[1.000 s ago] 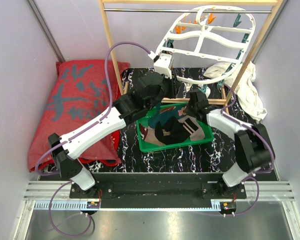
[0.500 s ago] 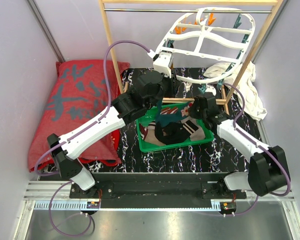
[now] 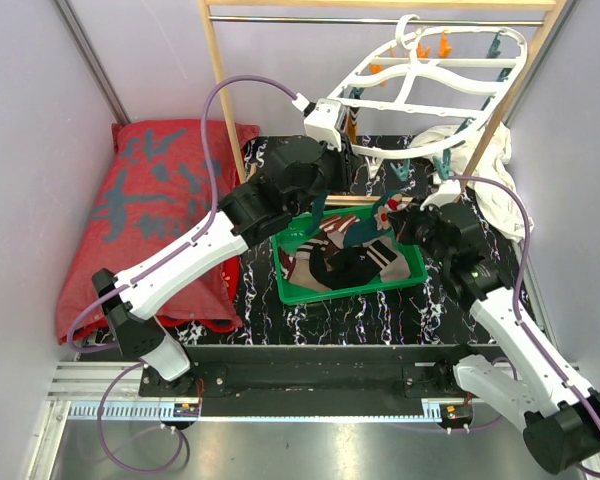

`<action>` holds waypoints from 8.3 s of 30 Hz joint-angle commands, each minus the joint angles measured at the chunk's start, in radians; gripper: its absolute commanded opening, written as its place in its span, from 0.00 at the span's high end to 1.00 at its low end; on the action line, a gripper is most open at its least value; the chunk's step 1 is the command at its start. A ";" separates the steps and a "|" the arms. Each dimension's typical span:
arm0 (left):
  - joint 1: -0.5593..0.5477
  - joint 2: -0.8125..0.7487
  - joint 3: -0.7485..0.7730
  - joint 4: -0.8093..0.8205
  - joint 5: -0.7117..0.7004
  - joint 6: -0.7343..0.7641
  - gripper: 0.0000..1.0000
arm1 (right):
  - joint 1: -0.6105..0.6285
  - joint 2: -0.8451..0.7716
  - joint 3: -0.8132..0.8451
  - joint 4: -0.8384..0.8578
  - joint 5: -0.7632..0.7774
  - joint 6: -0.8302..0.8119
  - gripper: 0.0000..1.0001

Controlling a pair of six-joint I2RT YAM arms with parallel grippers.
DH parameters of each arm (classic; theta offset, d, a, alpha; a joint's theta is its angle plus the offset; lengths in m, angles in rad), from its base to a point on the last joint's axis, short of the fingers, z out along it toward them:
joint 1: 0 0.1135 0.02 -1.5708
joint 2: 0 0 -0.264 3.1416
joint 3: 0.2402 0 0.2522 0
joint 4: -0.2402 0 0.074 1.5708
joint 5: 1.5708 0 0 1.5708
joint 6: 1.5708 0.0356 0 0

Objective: Clip the socks to the hanger
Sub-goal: Adjust the sock in the bin, then pick up the sock from the bin, then clamp the sock onto the hanger.

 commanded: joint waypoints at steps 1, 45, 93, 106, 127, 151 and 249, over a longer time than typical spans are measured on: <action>-0.005 -0.016 0.062 0.024 -0.028 0.020 1.00 | -0.005 -0.042 -0.045 0.002 -0.145 -0.157 1.00; 0.006 -0.008 0.053 0.017 -0.053 -0.009 1.00 | 0.010 0.100 -0.009 -0.128 -0.524 -0.593 0.91; 0.006 -0.028 -0.008 0.069 -0.022 -0.040 1.00 | 0.217 0.285 0.027 -0.087 -0.100 0.239 0.55; 0.006 -0.029 -0.019 0.072 -0.005 -0.041 1.00 | 0.232 0.490 0.030 -0.119 -0.047 0.260 0.52; 0.006 -0.063 -0.027 0.084 -0.018 -0.046 1.00 | 0.235 0.105 -0.081 -0.036 -0.047 -0.017 1.00; 0.006 -0.069 0.044 0.029 0.067 -0.081 1.00 | 0.235 -0.137 -0.045 0.481 -0.075 -0.518 1.00; 0.009 -0.068 -0.013 0.038 0.134 -0.149 1.00 | 0.235 -0.076 0.007 0.660 -0.070 -0.496 0.99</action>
